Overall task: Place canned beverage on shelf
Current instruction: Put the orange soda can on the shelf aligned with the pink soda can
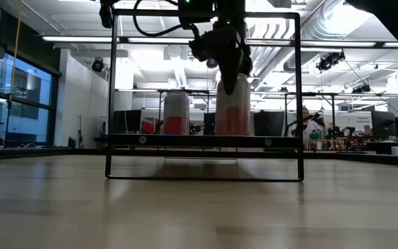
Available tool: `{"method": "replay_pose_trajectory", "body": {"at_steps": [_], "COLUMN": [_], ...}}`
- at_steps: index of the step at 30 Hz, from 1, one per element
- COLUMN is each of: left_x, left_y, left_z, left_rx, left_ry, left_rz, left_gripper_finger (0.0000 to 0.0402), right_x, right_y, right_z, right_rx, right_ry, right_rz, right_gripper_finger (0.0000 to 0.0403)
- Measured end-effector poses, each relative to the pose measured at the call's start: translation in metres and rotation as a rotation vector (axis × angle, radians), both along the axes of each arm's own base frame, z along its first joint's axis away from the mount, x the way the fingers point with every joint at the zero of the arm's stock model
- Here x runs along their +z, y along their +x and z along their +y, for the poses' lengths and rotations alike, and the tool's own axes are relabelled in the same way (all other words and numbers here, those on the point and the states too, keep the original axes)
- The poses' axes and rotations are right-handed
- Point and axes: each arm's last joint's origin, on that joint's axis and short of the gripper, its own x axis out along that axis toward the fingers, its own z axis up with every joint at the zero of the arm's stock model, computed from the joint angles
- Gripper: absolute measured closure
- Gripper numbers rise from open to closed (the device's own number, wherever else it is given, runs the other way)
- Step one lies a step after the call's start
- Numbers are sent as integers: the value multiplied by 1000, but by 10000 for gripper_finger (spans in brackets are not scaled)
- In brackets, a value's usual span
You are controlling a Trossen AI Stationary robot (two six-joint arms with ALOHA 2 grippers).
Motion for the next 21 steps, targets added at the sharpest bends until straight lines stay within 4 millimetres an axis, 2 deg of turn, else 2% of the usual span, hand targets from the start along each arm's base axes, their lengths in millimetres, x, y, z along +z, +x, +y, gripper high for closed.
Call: {"method": "replay_pose_trajectory", "body": {"at_steps": [9, 21], "left_x": [0, 0], "left_y": [0, 0], "left_z": [0, 0], "left_rx": [0, 0], "left_ry": [0, 0], "left_rz": [0, 0], "left_gripper_finger": [401, 401], "right_x": [1, 1], "right_y": [3, 3], "right_z": [-1, -1], "right_rx": [-49, -11], "right_ry": [-16, -17], "right_rz": [-35, -38], "right_gripper_finger": [80, 79]}}
